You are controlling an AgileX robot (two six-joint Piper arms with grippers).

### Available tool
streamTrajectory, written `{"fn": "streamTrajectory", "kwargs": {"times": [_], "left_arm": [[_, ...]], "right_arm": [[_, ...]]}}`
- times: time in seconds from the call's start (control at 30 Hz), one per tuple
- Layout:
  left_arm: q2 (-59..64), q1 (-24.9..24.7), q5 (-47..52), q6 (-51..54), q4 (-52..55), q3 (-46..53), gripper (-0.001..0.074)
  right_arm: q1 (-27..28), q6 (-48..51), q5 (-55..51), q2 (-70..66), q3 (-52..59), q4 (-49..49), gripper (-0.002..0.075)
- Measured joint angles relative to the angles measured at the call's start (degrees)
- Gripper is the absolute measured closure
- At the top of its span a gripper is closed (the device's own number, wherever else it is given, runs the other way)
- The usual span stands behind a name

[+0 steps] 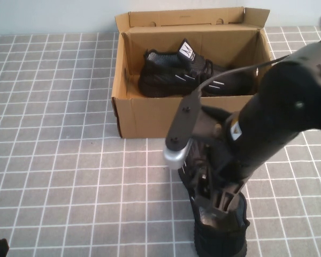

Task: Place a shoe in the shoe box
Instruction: Pick up the shoe from the table

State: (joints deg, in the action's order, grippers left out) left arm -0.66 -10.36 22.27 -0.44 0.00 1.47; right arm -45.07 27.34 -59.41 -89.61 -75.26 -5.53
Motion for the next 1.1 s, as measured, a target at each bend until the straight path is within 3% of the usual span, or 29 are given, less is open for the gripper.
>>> {"fn": "streamTrajectory", "kwargs": {"times": [0.5,0.77,1.1], "left_arm": [[0.0,0.0,0.0,0.0,0.0,0.0,0.0736],[0.0,0.0,0.0,0.0,0.0,0.0,0.0736],[0.0,0.0,0.0,0.0,0.0,0.0,0.0736]], "right_arm": [[-3.9,-1.6,3.8,-4.0,0.0,11.1,0.0204],[-4.0,-11.8,3.5,-7.9,0.0,24.7,0.0204],[-4.0,-14.2,5.4,-8.3,0.0,24.6,0.0204]]}}
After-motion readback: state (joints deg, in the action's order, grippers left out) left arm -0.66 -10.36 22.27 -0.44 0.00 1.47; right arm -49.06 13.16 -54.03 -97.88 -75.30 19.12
